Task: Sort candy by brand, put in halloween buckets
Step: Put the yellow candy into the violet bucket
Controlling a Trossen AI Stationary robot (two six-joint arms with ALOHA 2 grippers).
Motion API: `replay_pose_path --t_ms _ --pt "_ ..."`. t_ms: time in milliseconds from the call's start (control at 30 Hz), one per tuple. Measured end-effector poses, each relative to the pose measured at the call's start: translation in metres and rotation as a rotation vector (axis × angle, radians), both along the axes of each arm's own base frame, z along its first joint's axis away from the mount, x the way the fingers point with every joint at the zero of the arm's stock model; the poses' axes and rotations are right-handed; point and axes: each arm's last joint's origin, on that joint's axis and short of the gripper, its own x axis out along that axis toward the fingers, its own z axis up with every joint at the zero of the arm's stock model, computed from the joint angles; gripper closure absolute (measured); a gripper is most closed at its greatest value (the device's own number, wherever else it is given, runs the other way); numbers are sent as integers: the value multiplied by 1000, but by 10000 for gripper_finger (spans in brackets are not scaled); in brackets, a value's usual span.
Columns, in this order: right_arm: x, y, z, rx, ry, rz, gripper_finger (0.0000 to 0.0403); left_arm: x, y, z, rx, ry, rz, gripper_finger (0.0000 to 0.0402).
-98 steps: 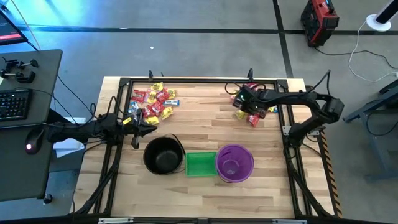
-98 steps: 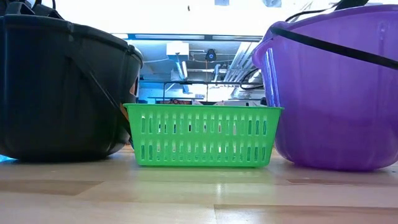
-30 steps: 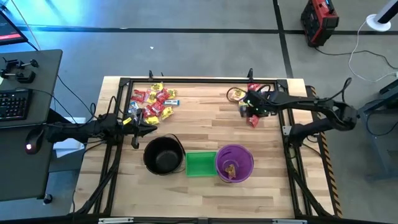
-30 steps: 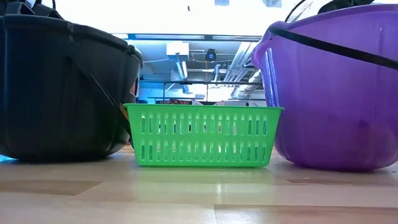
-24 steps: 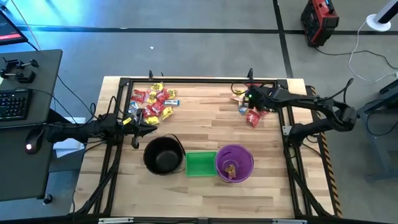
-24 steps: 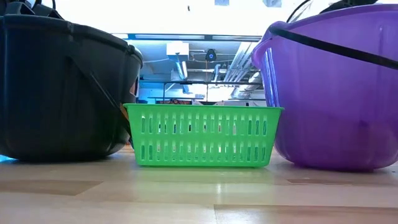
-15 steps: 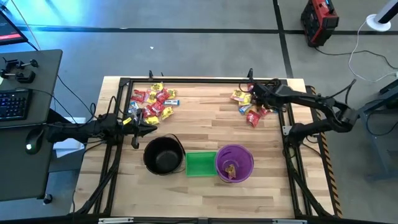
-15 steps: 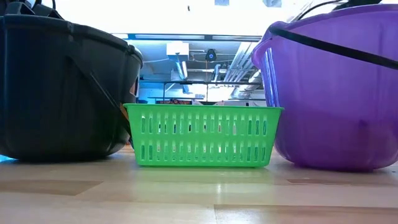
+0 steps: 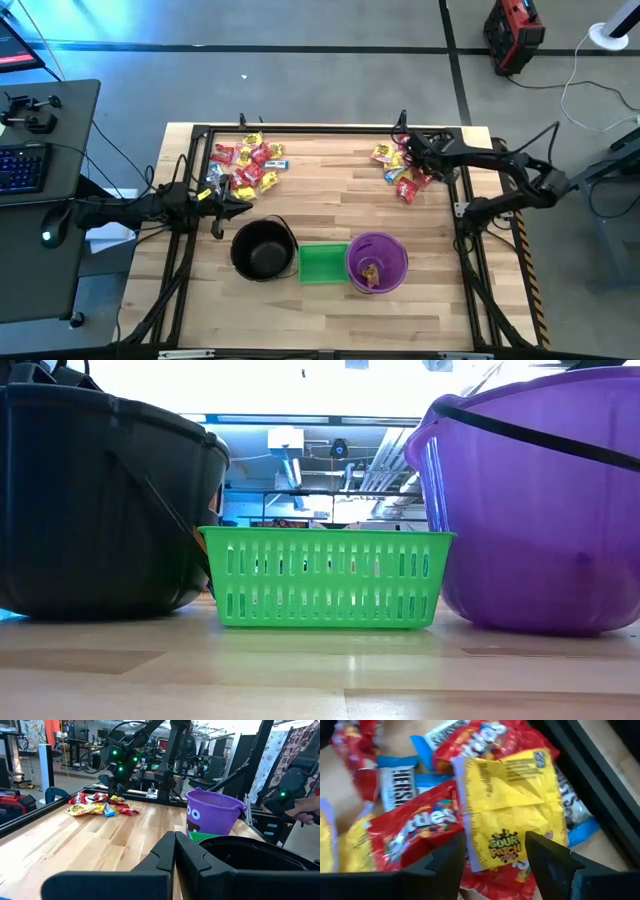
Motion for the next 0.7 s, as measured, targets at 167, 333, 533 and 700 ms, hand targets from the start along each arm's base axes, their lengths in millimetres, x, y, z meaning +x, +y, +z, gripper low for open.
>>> replay_pose_path --t_ms 167,333,533,700 --pt "-1 -1 -4 0 42 -4 204 0 0 0 0 0 0 402" --pt "1 -3 -14 30 65 2 204 0 0 0 0 0 0 402" --pt "4 -6 -21 50 103 40 241 0 0 0 0 0 0 401" --pt "3 -4 -17 59 121 84 341 0 0 0 0 0 0 402"
